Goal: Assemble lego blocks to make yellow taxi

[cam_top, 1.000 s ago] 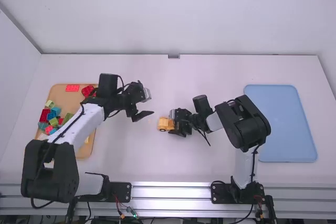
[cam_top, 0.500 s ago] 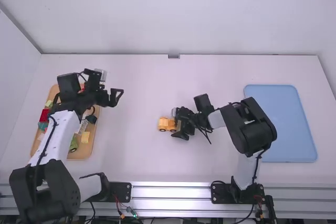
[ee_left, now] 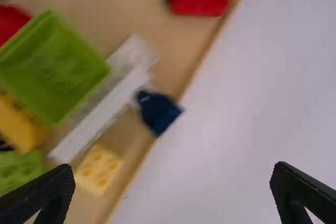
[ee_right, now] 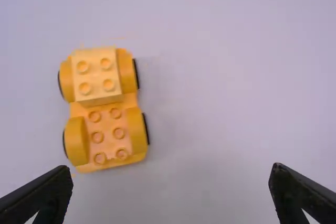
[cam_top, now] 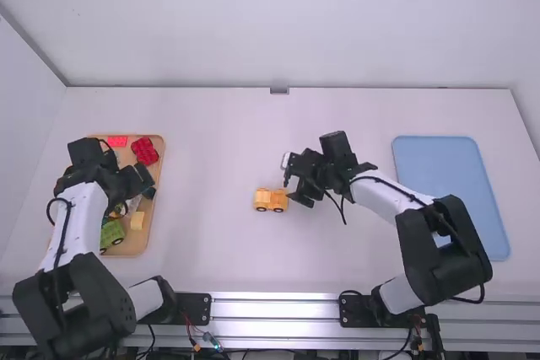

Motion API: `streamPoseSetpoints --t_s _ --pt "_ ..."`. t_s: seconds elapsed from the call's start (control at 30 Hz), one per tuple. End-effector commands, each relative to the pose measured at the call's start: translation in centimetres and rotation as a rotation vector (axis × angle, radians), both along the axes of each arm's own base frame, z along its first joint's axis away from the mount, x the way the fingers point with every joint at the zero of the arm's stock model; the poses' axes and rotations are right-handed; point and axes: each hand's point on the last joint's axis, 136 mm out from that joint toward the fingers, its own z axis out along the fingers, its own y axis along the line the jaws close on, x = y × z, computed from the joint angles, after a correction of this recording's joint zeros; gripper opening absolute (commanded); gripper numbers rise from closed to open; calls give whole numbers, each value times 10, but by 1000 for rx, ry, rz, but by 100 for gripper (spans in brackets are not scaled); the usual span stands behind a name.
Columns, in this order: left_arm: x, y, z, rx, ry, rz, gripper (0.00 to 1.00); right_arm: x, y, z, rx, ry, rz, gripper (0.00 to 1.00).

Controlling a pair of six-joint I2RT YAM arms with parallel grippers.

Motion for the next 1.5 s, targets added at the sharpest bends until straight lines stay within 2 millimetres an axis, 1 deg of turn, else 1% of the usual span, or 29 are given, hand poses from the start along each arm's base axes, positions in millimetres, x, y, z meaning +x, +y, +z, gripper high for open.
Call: streamPoseSetpoints --t_s 0.0,0.03,0.07,0.1,0.13,0.17,0.2,0.23,0.3,0.33,0.4,0.43,0.47,0.53,0.57,0.6,0.67,0.7,0.73,0.83,0.87,0.9,1.0,1.1,1.23,1.3,1.4,1.43,1.47 --pt "-21 24 2 120 83 48 99 17 1 22 12 -72 -22 99" --pt "-30 29 0 156 129 55 99 20 3 27 22 -95 -21 99" --pt "-35 31 -1 174 158 48 99 23 4 30 28 -109 -21 99" --pt "-36 31 -2 176 167 43 99 23 4 30 30 -114 -22 99" --pt "-40 25 -4 166 190 -1 99 25 5 32 34 -124 -22 99" --pt "-40 18 -6 140 195 -54 100 27 5 32 31 -133 -27 99" --pt "-39 14 -7 124 188 -79 96 29 4 33 29 -140 -33 99" --pt "-37 10 -8 107 180 -106 95 31 4 33 26 -147 -40 99" --pt "-33 9 -13 107 169 -135 90 34 2 34 17 -159 -49 99" --pt "-31 10 -16 111 167 -137 90 35 1 34 14 -164 -53 99" --pt "-29 11 -28 103 178 -138 68 38 -1 34 2 -177 -64 99" --pt "-30 11 -34 97 192 -138 60 40 -2 34 -1 -182 -73 99" --pt "-31 10 -39 86 209 -140 58 41 -2 35 -4 -186 -80 99" --pt "-34 9 -52 57 252 -145 63 45 -5 35 -14 -198 -100 99" --pt "-35 8 -58 48 270 -146 60 47 -5 36 -18 -205 -105 99" --pt "-36 9 -61 44 284 -144 60 48 -6 36 -19 -210 -109 99" --pt "-36 10 -72 25 308 -139 73 51 -5 39 -16 -227 -112 99" --pt "-38 10 -74 21 316 -137 73 51 -5 40 -14 -230 -113 99" --pt "-40 11 -79 11 334 -138 71 53 -4 42 -8 -241 -114 99" --pt "-43 14 -85 0 347 -131 64 55 -4 44 -3 -254 -114 99" --pt "-43 15 -85 -2 347 -143 57 56 -3 45 0 -260 -114 99" --pt "-44 17 -85 1 348 -151 53 57 -3 47 4 -267 -115 99" --pt "-49 21 -85 0 356 -145 51 59 -2 49 8 -277 -115 99" --pt "-55 25 -88 -4 365 -133 45 61 -1 52 21 -283 -128 99" --pt "-54 26 -94 -3 329 -183 45 64 -1 55 24 -287 -128 99" --pt "-53 19 -98 -13 313 -238 45 65 1 59 26 -292 -127 99" --pt "-54 20 -99 -3 314 -243 45 66 1 61 22 -282 -125 99" --pt "-51 21 -99 7 305 -252 48 65 1 62 16 -270 -126 99" --pt "-51 22 -99 8 305 -254 48 65 1 62 15 -269 -125 99"
